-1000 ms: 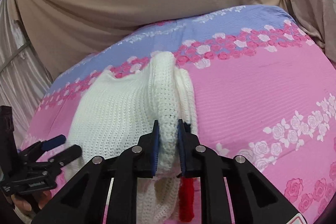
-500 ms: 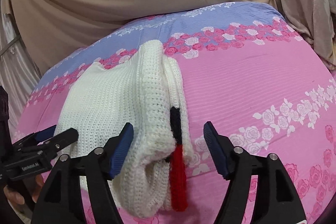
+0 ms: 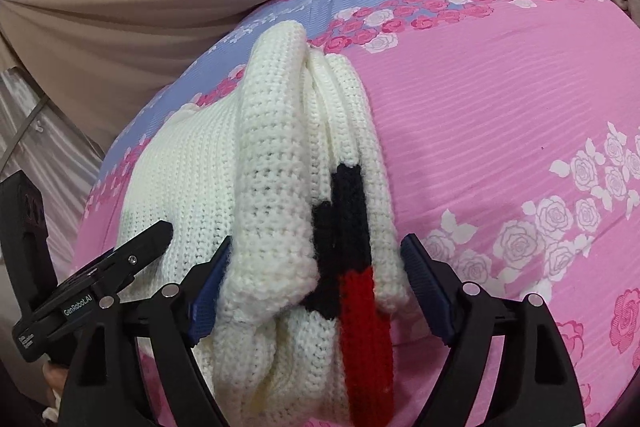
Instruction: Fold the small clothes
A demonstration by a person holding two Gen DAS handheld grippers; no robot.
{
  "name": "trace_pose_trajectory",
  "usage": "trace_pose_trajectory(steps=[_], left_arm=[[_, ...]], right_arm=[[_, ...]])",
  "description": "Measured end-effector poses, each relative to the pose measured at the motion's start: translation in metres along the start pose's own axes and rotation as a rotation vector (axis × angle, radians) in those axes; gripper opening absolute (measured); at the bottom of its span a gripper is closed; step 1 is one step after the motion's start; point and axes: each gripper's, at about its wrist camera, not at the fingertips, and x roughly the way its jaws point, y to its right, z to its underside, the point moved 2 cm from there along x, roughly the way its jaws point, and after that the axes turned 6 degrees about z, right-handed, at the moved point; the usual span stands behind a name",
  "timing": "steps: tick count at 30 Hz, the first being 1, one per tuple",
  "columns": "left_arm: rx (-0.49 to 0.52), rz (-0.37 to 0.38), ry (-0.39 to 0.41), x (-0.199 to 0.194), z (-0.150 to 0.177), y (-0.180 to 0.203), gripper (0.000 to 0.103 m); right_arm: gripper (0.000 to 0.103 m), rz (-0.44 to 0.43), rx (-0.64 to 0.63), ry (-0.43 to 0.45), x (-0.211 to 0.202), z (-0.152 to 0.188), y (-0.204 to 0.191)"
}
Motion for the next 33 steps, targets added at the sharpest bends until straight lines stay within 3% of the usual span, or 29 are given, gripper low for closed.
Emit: trace_pose_trajectory(steps=[19, 24, 28, 30, 33], left_arm=[[-0.042, 0.027, -0.035, 0.023, -0.007, -0.007, 0.098], [-0.029, 0.041, -0.043, 0.022, -0.009, -0.005, 0.098], [-0.008, 0.052, -0.043, 0.014, -0.009, -0.001, 0.093], [-0.013, 0.068, -0.047, 0.011, -0.009, -0.004, 0.093], [-0.054, 0.103, -0.049, 0.002, -0.009, -0.015, 0.092]], right_arm=[[0.083, -0.018, -0.049, 0.004, 0.011, -0.009, 0.001], [0.070, -0.033, -0.051, -0.002, 0.010, -0.010, -0.004], [0.056, -0.021, -0.079, 0.016, 0.002, -0.009, -0.012], [0.056, -0.008, -0.090, 0.022, -0.002, -0.009, -0.012], [0.063, 0.005, -0.062, 0.032, -0.011, -0.010, -0.003]])
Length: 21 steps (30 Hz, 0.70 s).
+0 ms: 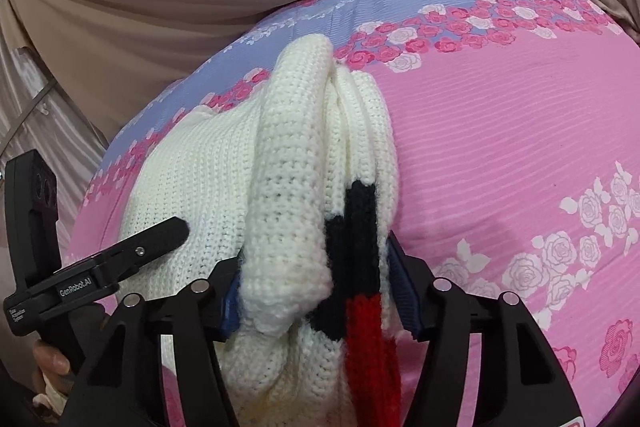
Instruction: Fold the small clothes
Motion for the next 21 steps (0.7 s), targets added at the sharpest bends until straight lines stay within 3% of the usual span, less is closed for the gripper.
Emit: trace_pose_trajectory(steps=[4, 8, 9, 10, 11, 12, 16, 17, 18, 20, 21], left_arm=[[-0.006, -0.010, 0.046, -0.021, 0.000, -0.006, 0.092], [-0.021, 0.008, 0.088, -0.038, -0.002, -0.009, 0.093], [-0.023, 0.011, 0.093, -0.041, -0.002, -0.009, 0.093], [-0.022, 0.005, 0.100, -0.043, -0.003, -0.009, 0.093], [-0.019, -0.005, 0.106, -0.046, -0.003, -0.008, 0.093], [-0.013, -0.012, 0.112, -0.048, -0.004, -0.007, 0.093], [0.007, -0.007, 0.143, -0.064, -0.004, -0.004, 0.093], [0.010, -0.004, 0.144, -0.064, -0.004, -0.003, 0.093], [0.013, -0.002, 0.141, -0.063, -0.005, -0.002, 0.093], [0.013, -0.004, 0.126, -0.057, -0.003, -0.001, 0.093], [0.013, -0.002, 0.116, -0.053, -0.003, -0.001, 0.093]], right_arm=[[0.064, 0.039, 0.022, 0.069, -0.022, -0.007, 0.005], [0.061, 0.091, -0.096, 0.131, -0.032, -0.014, -0.020], [0.036, 0.101, -0.128, 0.124, -0.025, -0.014, -0.028], [0.019, 0.108, -0.153, 0.100, -0.016, -0.015, -0.033], [0.018, 0.123, -0.166, 0.066, -0.007, -0.016, -0.037], [0.017, 0.108, -0.166, 0.081, -0.012, -0.019, -0.042], [0.016, -0.235, -0.125, 0.246, -0.080, -0.032, -0.053], [0.016, -0.246, -0.104, 0.255, -0.084, -0.033, -0.044], [0.016, -0.196, -0.096, 0.234, -0.075, -0.032, -0.038], [0.016, 0.090, -0.106, 0.110, -0.029, -0.023, -0.018], [0.016, 0.128, -0.082, 0.059, -0.016, -0.017, -0.012]])
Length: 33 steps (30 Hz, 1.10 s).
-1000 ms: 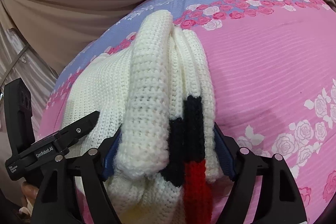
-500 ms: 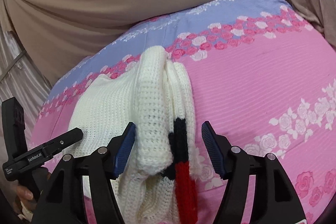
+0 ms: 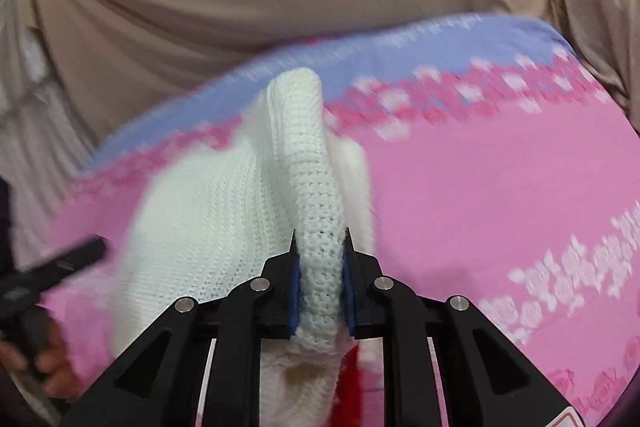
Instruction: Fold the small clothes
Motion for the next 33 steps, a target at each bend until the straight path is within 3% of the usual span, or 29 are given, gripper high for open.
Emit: trace_pose_trajectory(steps=[3, 4, 6, 8, 9, 11, 12, 14, 15, 17, 23, 31, 33], left_arm=[[0.002, -0.012, -0.022, 0.008, 0.004, 0.001, 0.093], [0.004, -0.011, -0.029, 0.010, 0.005, 0.002, 0.093], [0.008, -0.015, -0.033, 0.013, 0.007, 0.004, 0.093], [0.008, -0.025, -0.038, 0.015, 0.008, 0.004, 0.093], [0.003, -0.027, -0.042, 0.016, 0.009, 0.003, 0.093], [0.005, -0.040, -0.047, 0.018, 0.010, 0.000, 0.093], [0.003, -0.051, -0.049, 0.020, 0.010, -0.002, 0.093], [-0.014, -0.050, -0.060, 0.023, 0.010, -0.007, 0.096], [-0.028, -0.042, -0.065, 0.025, 0.010, -0.010, 0.097], [-0.058, -0.025, -0.083, 0.032, 0.010, -0.017, 0.098], [-0.130, 0.049, -0.139, 0.049, 0.013, -0.027, 0.098], [-0.127, 0.101, -0.176, 0.070, 0.011, -0.016, 0.098], [-0.108, 0.083, -0.168, 0.073, 0.010, -0.012, 0.098]], right_arm=[[0.016, -0.235, 0.050, 0.082, -0.031, -0.002, -0.008], [0.016, -0.272, 0.033, 0.118, -0.043, -0.004, -0.012], [0.016, -0.220, -0.026, 0.118, -0.041, -0.003, -0.019], [0.016, -0.040, -0.080, 0.030, -0.005, 0.006, -0.018], [0.016, -0.008, -0.075, -0.003, 0.008, 0.013, -0.014], [0.021, -0.055, -0.032, 0.032, -0.002, 0.013, -0.008], [0.026, -0.075, -0.010, 0.053, -0.011, 0.010, -0.008], [0.047, -0.049, 0.008, 0.071, -0.019, 0.010, -0.001], [0.063, -0.018, 0.008, 0.060, -0.018, 0.010, 0.000], [0.069, 0.016, 0.020, 0.034, -0.010, 0.012, 0.006], [0.073, -0.145, 0.150, -0.109, 0.014, 0.028, 0.020], [0.080, -0.197, 0.198, -0.152, 0.035, 0.024, 0.023], [0.080, -0.196, 0.192, -0.151, 0.037, 0.022, 0.022]])
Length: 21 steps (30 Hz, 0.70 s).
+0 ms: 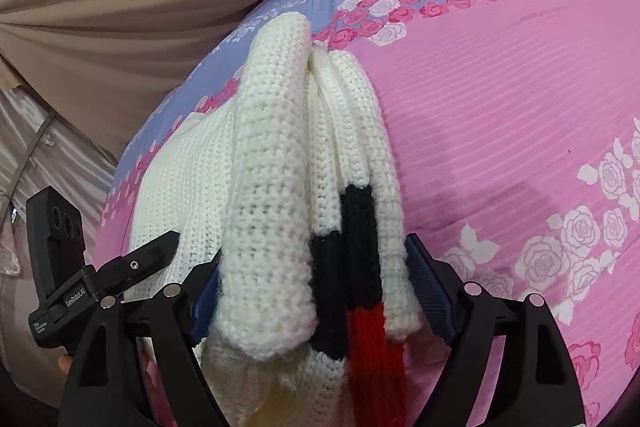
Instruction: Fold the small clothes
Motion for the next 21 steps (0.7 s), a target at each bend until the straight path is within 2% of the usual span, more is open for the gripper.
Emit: trace_pose_trajectory(steps=[6, 8, 9, 10, 11, 13, 14, 17, 19, 21], left_arm=[[0.012, -0.012, 0.009, 0.002, -0.002, 0.001, 0.098], [0.019, -0.006, 0.005, 0.002, -0.003, 0.001, 0.098], [0.024, -0.002, 0.006, 0.001, -0.003, 0.002, 0.097], [0.035, 0.001, 0.011, 0.000, -0.004, 0.005, 0.091], [0.062, 0.002, 0.018, -0.005, -0.004, 0.009, 0.083], [0.112, 0.014, 0.035, -0.015, -0.004, 0.016, 0.069], [0.127, 0.026, 0.043, -0.020, -0.006, 0.019, 0.062], [0.162, 0.094, 0.069, -0.040, -0.009, 0.027, 0.050], [0.189, 0.142, 0.088, -0.055, -0.012, 0.036, 0.047], [0.239, 0.176, 0.143, -0.078, -0.018, 0.048, 0.046]], right_arm=[[0.083, 0.011, -0.017, 0.011, 0.004, -0.003, -0.009], [0.079, 0.019, -0.025, 0.011, 0.007, -0.007, -0.013], [0.068, 0.018, -0.034, 0.010, 0.007, -0.008, -0.015], [0.059, -0.001, -0.036, 0.005, 0.007, -0.008, -0.016], [0.055, -0.008, -0.037, 0.009, 0.005, -0.008, -0.020], [0.043, 0.020, -0.068, 0.034, -0.003, -0.007, -0.027], [0.041, 0.030, -0.079, 0.047, -0.008, -0.007, -0.030], [0.037, 0.025, -0.095, 0.102, -0.028, -0.006, -0.041], [0.037, -0.002, -0.109, 0.158, -0.049, -0.006, -0.051], [0.036, 0.007, -0.151, 0.239, -0.074, -0.006, -0.068]])
